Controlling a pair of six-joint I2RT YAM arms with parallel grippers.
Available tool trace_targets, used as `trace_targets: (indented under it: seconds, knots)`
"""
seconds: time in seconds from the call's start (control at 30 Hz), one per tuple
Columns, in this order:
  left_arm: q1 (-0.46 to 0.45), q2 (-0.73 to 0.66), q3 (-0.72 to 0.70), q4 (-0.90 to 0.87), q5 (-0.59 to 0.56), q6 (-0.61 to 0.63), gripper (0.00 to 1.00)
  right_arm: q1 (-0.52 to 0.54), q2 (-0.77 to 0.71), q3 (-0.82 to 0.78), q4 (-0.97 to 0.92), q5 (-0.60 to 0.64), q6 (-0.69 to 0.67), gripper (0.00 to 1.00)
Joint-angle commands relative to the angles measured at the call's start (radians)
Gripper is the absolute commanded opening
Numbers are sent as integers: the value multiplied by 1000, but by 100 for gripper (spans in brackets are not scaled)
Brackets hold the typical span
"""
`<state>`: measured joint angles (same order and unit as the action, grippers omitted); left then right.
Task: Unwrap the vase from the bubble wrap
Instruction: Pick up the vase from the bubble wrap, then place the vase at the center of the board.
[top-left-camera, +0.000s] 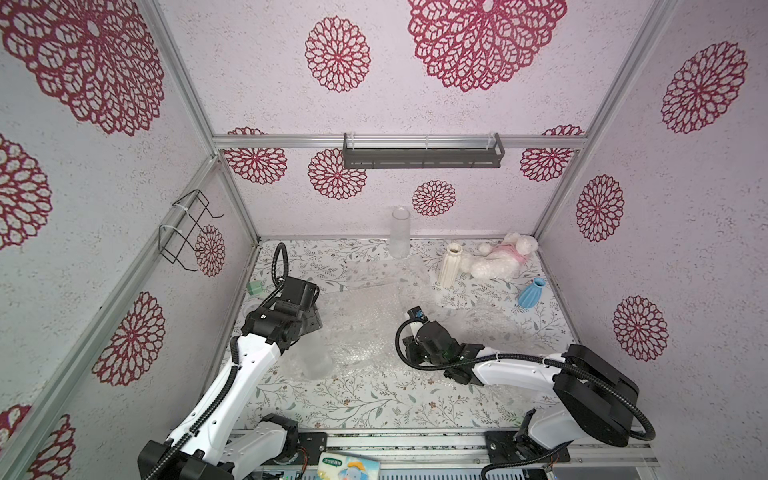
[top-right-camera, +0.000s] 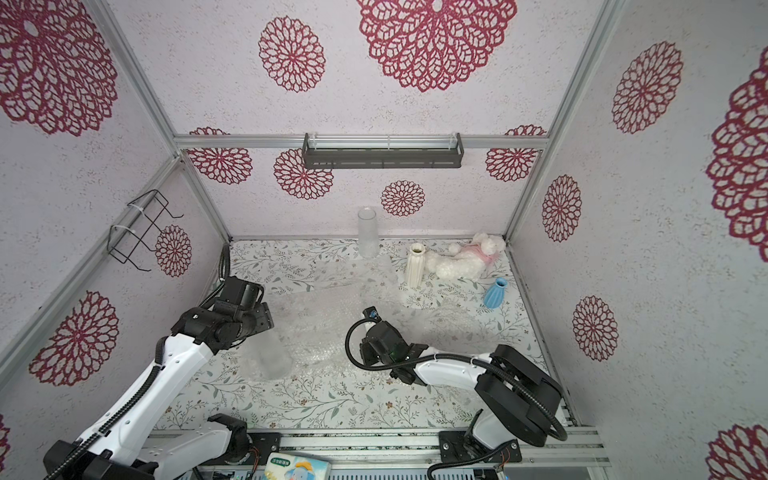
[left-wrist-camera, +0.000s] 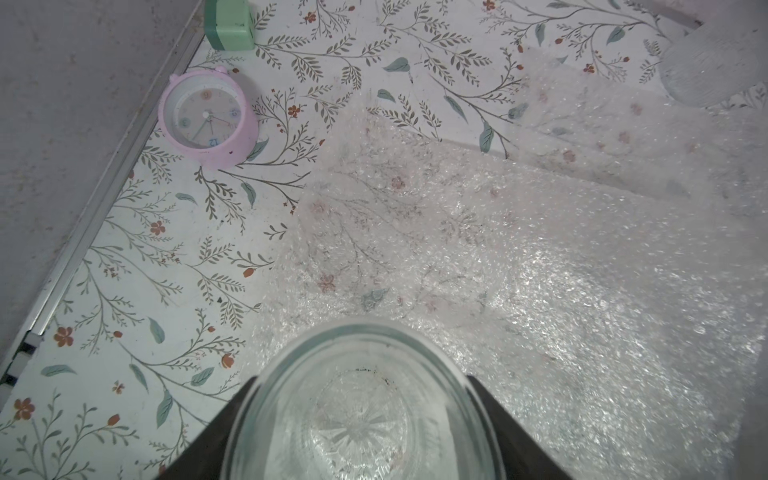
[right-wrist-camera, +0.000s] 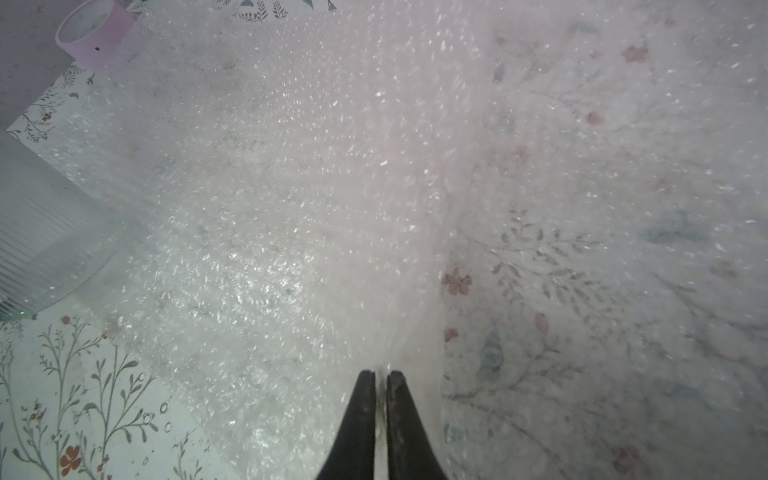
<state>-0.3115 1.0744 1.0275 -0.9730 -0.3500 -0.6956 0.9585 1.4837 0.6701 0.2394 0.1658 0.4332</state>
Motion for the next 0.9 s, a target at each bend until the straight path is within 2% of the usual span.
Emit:
trace_targets:
  seconds: [0.0, 0.13, 0.33, 0.57, 0.87]
  knots:
    - [-23, -77, 11, 12, -53, -29, 62, -5, -30, 5, 26, 31, -28, 11]
    - [-31, -134, 17, 30, -58, -11, 62, -5, -14, 0, 45, 29, -31, 11]
    - [-31, -108, 86, 79, -102, 42, 62, -5, 7, -39, 125, 13, -39, 11]
    - [-29, 38, 199, 207, -172, 135, 62, -6, 21, -69, 191, -12, -51, 11]
    - [-14, 244, 271, 427, -263, 229, 63, -4, 34, -73, 205, -21, -71, 12]
